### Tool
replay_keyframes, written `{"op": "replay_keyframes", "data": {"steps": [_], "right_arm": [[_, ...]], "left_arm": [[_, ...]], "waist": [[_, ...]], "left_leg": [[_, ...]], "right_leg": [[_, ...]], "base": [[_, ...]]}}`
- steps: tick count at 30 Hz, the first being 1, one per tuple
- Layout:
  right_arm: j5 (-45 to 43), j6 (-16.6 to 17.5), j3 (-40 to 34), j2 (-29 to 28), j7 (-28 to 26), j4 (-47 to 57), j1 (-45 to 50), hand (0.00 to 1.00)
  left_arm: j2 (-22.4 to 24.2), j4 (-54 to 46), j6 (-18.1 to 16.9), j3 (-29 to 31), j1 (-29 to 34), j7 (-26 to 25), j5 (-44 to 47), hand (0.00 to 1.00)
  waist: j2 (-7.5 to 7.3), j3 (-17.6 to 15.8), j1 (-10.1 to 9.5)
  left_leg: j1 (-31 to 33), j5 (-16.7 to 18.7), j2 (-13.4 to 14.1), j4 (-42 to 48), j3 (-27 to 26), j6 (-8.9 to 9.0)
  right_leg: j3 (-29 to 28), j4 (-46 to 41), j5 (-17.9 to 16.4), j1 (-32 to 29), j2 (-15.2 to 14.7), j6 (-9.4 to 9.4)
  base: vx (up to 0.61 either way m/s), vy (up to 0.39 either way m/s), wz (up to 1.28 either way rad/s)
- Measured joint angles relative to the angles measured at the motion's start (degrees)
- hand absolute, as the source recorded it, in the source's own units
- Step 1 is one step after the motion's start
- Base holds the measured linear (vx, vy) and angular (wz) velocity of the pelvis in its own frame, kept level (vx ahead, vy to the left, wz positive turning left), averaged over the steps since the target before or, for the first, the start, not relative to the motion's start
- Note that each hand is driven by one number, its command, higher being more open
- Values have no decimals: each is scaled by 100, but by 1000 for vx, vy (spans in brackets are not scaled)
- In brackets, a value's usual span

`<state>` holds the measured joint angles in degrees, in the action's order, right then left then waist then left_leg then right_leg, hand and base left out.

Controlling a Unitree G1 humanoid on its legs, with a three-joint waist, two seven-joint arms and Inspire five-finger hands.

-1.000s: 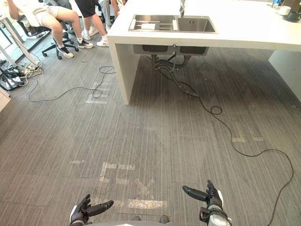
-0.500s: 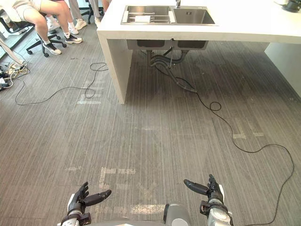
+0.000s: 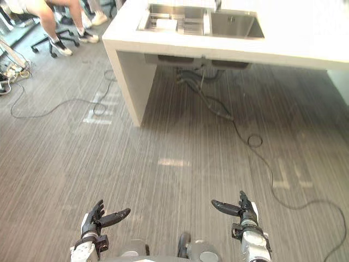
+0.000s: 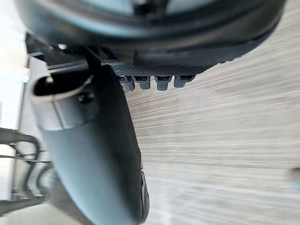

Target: Walk over to the sink, pick up the cup, carry it to the dishwasher, place the cup inside the dishwasher, then close the dishwasher door

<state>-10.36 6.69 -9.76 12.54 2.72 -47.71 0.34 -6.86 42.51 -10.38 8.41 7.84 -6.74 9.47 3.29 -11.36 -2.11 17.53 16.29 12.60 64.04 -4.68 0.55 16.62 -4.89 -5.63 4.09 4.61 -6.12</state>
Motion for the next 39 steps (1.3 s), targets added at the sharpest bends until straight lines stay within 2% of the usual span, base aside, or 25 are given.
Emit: {"op": "replay_keyframes", "data": {"steps": [2,3,4,5,6,7,9,11,12,13,14,15,17,19,22,23,24,25,26,28,30,31,33,36,39], "right_arm": [[-134,-18,5,-51,27,141,-61,100],[-132,-21,5,-156,57,546,119,100],[-132,-20,2,-198,57,789,243,100],[-122,-8,1,-255,41,1162,458,100],[-69,-11,5,-335,39,1268,562,100],[-29,-17,48,-468,41,1359,713,100],[165,-17,142,-597,-1,1658,889,100],[341,-19,237,-623,-53,1789,1061,100],[399,-19,301,-629,-88,1808,1198,100],[509,-19,377,-632,-129,1831,1338,100],[540,-19,409,-633,-154,1849,1395,100],[568,-20,486,-634,-189,1864,1546,100],[635,-19,618,-641,-228,1897,1659,100],[763,-19,642,-674,-253,1862,1680,100],[775,-17,690,-687,-247,1858,1707,100],[777,-16,692,-706,-242,1874,1722,100],[795,6,691,-748,-214,1920,1840,100],[815,12,691,-756,-195,1922,1882,100],[843,-12,716,-722,-172,1902,1839,100],[909,-2,818,-750,-158,2058,1838,100],[950,-8,924,-850,-174,2266,2017,100],[949,-15,1071,-858,-195,2518,2232,100],[943,21,1319,-837,-261,3196,2627,100],[939,102,1360,-869,-254,3610,2765,100],[943,114,1326,-875,-258,3741,2822,100]], "left_arm": [[-41,-47,0,2,-77,-5,2,100],[-50,-94,0,7,-116,-30,5,100],[-43,-125,1,7,-104,-47,4,100],[-35,-172,0,8,-82,-53,5,100],[-62,-195,-1,30,-54,-75,4,100],[-106,-204,-2,72,15,-116,4,100],[-76,-224,-1,208,-28,-190,4,100],[45,-225,8,232,54,-200,4,100],[103,-232,9,226,183,-199,6,100],[96,-236,12,224,276,-201,5,100],[76,-236,15,224,309,-206,5,100],[25,-242,15,219,367,-217,5,100],[-50,-382,14,214,383,-297,5,100],[-69,-609,-12,231,340,-344,7,100],[-64,-703,-23,234,292,-407,6,100],[-61,-766,-34,232,281,-433,3,100],[-59,-960,-45,230,296,-452,0,100],[-48,-1029,-43,229,301,-454,-2,100],[50,-1193,-46,231,308,-498,-7,100],[140,-1676,-48,228,457,-577,-29,100],[287,-2275,-38,183,488,-606,-62,100],[385,-2784,-37,113,575,-663,-74,100],[487,-3741,-52,11,829,-750,-301,100],[486,-4517,-71,-96,877,-859,-505,100],[485,-5304,-146,-199,876,-982,-664,100]], "waist": [[-66,-58,-112],[-177,-124,-158],[-185,-129,-170],[-140,-108,-168],[-104,-86,-193],[-231,-37,-279],[-434,-25,-255],[-453,-18,-262],[-456,-16,-217],[-473,-11,-131],[-481,-14,-102],[-488,-8,-25],[-498,-1,76],[-451,-31,165],[-398,-63,185],[-421,-49,185],[-546,-9,201],[-584,2,238],[-491,15,228],[-359,6,187],[-247,-54,196],[-183,-91,143],[-114,-105,85],[-100,-26,-2],[-94,-15,-61]], "left_leg": [[483,94,-278,-899,-96,48],[578,32,-586,-2062,-108,108],[576,-108,-710,-2721,-99,140],[573,-571,-862,-3986,-67,137],[454,-1379,-897,-4695,-43,70],[294,-1890,-1013,-4802,-95,-238],[424,-1519,-1190,-4477,-183,-388],[304,-1094,-1237,-4203,-343,-433],[-36,-871,-1313,-4211,-415,-507],[-402,-701,-1395,-4263,-441,-624],[-581,-631,-1426,-4282,-449,-635],[-969,-531,-1459,-4402,-440,-658],[-1472,-508,-1471,-4788,-356,-663],[-1900,-489,-1340,-5051,-258,-626],[-2276,-447,-1166,-5187,-189,-553],[-2346,-398,-1118,-5226,-135,-468],[-2452,-228,-1167,-5307,-2,-211],[-2519,-139,-1181,-5339,100,-166],[-2576,-70,-1033,-5383,261,-113],[-2493,-29,-851,-5337,429,-41],[-2234,20,-694,-4677,686,49],[-1982,46,-553,-3761,703,126],[-1264,-282,-221,-1810,555,460],[-527,-34,4,-1017,155,312],[-87,306,-108,-1937,-87,257]], "right_leg": [[-145,217,-15,226,-134,25],[-224,271,-96,350,-301,163],[-241,292,-150,404,-367,245],[-267,331,-279,527,-396,355],[-359,319,-448,664,-410,475],[-509,297,-626,748,-533,588],[-609,128,-759,700,-773,720],[-885,-714,-913,460,-981,940],[-1031,-1832,-947,174,-1129,1090],[-1197,-3238,-773,-266,-1305,1434],[-1252,-3875,-754,-483,-1370,1468],[-1197,-4858,-803,-888,-1490,1376],[-962,-5275,-927,-1426,-1568,1159],[-715,-4463,-1040,-1938,-1375,971],[-516,-2808,-902,-2039,-1108,945],[-523,-2073,-655,-2040,-1012,970],[-663,-1160,264,-2032,-929,936],[-768,-1155,782,-2012,-906,921],[-718,-1327,685,-2046,-784,722],[-599,-1424,408,-2123,-674,668],[-284,-1307,180,-1845,-583,556],[-138,-1158,130,-1503,-480,515],[-40,-958,-29,-969,-309,333],[-62,-639,-106,-596,-262,239],[-103,-371,-124,-205,-385,347]], "base": [[436,54,-37],[304,82,-20],[405,155,-16],[440,191,-14],[646,272,-36],[483,201,-36],[487,185,-18],[481,212,-25],[474,218,-22],[477,202,-12],[475,156,4],[460,111,11],[430,71,15],[377,-8,18],[358,-90,16],[428,-173,43],[434,-196,58],[368,-187,54],[355,-219,23],[321,-215,18],[261,-195,61],[302,-213,58],[333,-192,24],[296,-88,-1],[276,32,0]]}}
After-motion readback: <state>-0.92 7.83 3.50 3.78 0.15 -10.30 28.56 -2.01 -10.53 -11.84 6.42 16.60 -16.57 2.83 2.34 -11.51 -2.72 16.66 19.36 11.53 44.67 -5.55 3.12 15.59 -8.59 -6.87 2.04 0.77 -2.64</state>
